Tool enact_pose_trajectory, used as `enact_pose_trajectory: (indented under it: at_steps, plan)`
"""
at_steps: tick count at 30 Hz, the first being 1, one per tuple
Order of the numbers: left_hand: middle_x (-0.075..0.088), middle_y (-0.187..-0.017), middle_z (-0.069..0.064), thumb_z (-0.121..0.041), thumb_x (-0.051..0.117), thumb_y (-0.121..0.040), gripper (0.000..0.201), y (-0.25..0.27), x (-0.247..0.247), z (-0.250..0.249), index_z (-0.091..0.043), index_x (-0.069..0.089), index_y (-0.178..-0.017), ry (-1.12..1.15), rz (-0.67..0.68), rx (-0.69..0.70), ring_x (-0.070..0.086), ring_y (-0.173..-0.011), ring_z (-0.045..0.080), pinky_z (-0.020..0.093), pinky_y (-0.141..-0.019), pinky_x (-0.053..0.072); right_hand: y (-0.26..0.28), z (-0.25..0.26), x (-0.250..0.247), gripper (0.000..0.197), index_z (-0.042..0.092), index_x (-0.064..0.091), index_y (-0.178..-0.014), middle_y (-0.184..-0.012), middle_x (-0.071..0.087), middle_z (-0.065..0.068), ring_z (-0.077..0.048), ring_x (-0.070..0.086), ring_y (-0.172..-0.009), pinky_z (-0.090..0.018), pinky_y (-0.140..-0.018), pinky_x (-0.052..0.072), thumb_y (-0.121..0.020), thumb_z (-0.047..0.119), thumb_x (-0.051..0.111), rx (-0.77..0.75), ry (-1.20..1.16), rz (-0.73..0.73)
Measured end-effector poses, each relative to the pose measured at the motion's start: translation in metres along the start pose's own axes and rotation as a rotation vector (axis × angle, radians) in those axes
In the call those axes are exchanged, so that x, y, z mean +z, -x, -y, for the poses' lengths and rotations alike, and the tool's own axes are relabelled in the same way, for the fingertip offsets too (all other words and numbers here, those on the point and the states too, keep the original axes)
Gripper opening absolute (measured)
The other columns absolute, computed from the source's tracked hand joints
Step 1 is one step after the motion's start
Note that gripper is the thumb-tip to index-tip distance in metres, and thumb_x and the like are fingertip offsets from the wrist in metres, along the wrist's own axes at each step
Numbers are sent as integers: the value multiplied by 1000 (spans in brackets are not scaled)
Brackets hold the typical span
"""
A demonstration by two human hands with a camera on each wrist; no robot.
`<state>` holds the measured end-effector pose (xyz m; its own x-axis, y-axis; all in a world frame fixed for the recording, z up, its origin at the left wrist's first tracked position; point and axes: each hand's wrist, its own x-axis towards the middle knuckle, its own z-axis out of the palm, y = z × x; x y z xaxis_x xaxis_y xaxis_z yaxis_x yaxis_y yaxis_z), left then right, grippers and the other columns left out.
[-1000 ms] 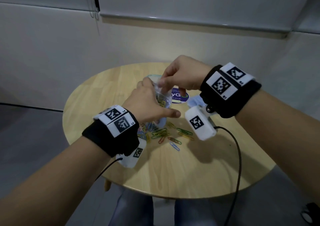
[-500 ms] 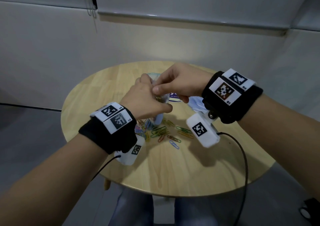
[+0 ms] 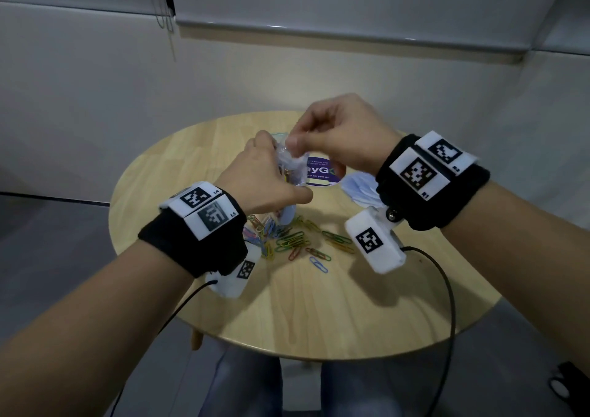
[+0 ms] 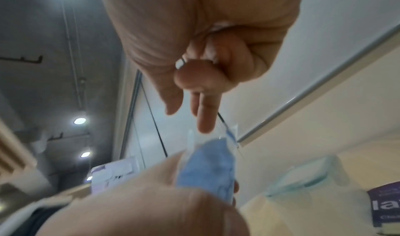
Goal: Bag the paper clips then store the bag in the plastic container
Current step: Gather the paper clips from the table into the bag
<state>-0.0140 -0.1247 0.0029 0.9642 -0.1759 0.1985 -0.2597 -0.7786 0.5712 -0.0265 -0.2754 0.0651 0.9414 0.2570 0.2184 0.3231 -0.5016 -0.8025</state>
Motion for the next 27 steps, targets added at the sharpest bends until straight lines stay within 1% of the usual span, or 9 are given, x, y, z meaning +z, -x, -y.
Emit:
enact_pose_trajectory:
  at_steps: [2, 3, 7, 9, 11, 15, 19, 24, 27]
  plan:
    - [48, -103, 4, -45, 77, -54, 70, 0, -4, 3, -14, 39, -105, -29, 1, -9, 52, -86, 21, 26, -53, 32, -4, -8, -8, 16, 6, 61, -75, -66, 67, -11, -13, 44, -31, -20, -34, 34, -79, 17, 73, 7, -41, -115]
    - [49, -103, 4, -44, 78, -55, 70, 1, -6, 6, -13, 39, -104, -39, 0, -14, 52, -85, 21, 25, -52, 31, -4, -15, -12, 18, 7, 60, -75, -64, 65, -11, -14, 46, -34, -20, -36, 34, -78, 19, 73, 56, 44, -79]
    - [50, -102, 4, -44, 80, -54, 71, 2, -12, 14, -16, 39, -104, -50, 2, -41, 52, -85, 20, 26, -51, 31, 12, -50, -5, 42, 6, 66, -83, -70, 69, -11, -19, 60, -51, -24, -48, 49, -70, 45, 77, 407, 664, 412]
    - [50, -101, 4, -45, 80, -55, 70, 3, -13, 17, -16, 38, -103, -60, 7, -52, 52, -84, 19, 26, -52, 32, 21, -61, 11, 59, 3, 67, -82, -68, 69, -10, -19, 59, -51, -27, -54, 50, -67, 60, 72, 466, 721, 500]
    - [49, -100, 4, -44, 80, -55, 69, 3, -12, 18, -16, 38, -102, -69, 18, -55, 51, -83, 18, 26, -51, 31, 26, -62, 24, 60, 8, 63, -64, -53, 60, -3, -16, 54, -46, -26, -53, 46, -63, 67, 70, 461, 750, 508]
    - [48, -97, 3, -45, 79, -55, 69, 4, -11, 19, -15, 37, -101, -87, 33, -60, 48, -75, 14, 27, -50, 30, 24, -50, 46, 41, 14, 59, -55, -49, 53, 2, -14, 52, -50, -26, -58, 46, -63, 47, 80, 384, 823, 573]
    - [49, -99, 4, -43, 81, -58, 69, 6, -12, 22, -14, 37, -103, -83, 43, -72, 50, -75, 14, 26, -50, 30, 17, -49, 58, 17, 7, 71, -76, -59, 63, -2, -17, 59, -55, -30, -64, 56, -66, 18, 78, 334, 848, 578]
    - [51, -102, 6, -40, 81, -60, 68, 9, -14, 25, -14, 36, -103, -92, 56, -75, 50, -80, 17, 25, -50, 29, 18, -56, 62, 15, 6, 75, -72, -59, 69, -4, -18, 60, -49, -28, -55, 56, -58, 12, 76, 328, 945, 589]
    - [49, -102, 5, -41, 82, -61, 68, 9, -14, 24, -14, 36, -103, -92, 61, -67, 48, -74, 11, 24, -50, 29, 18, -62, 61, 16, 7, 71, -71, -59, 65, -5, -22, 60, -52, -29, -53, 53, -57, 12, 76, 314, 942, 550]
